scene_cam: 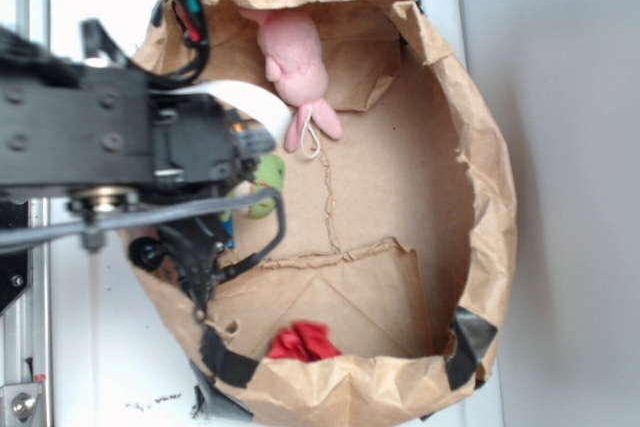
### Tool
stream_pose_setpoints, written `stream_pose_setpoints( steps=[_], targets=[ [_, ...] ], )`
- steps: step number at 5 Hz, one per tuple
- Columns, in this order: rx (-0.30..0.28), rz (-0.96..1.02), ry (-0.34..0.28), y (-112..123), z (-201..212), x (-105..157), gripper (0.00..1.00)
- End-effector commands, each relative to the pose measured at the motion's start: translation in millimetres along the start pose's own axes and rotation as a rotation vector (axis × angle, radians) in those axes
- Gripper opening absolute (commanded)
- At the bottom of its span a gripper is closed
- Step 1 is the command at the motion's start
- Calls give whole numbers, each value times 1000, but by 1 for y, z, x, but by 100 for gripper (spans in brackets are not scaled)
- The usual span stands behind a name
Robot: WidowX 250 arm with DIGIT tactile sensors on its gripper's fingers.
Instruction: Grab the green animal.
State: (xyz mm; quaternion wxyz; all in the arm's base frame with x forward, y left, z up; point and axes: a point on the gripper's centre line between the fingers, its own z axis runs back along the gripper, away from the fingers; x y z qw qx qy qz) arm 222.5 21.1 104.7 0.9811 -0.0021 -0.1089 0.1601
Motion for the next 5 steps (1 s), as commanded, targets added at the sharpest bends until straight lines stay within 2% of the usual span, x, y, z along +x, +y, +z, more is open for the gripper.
stream_pose_setpoints(
  steps=[1, 2, 4, 5],
  targets=[
    [-47, 69, -27, 4, 36, 30, 0],
    [-79, 77, -19, 3, 51, 39, 0],
    [-61, 76, -48, 3, 70, 46, 0],
    [-88, 86, -50, 1, 81, 50, 0]
  ],
)
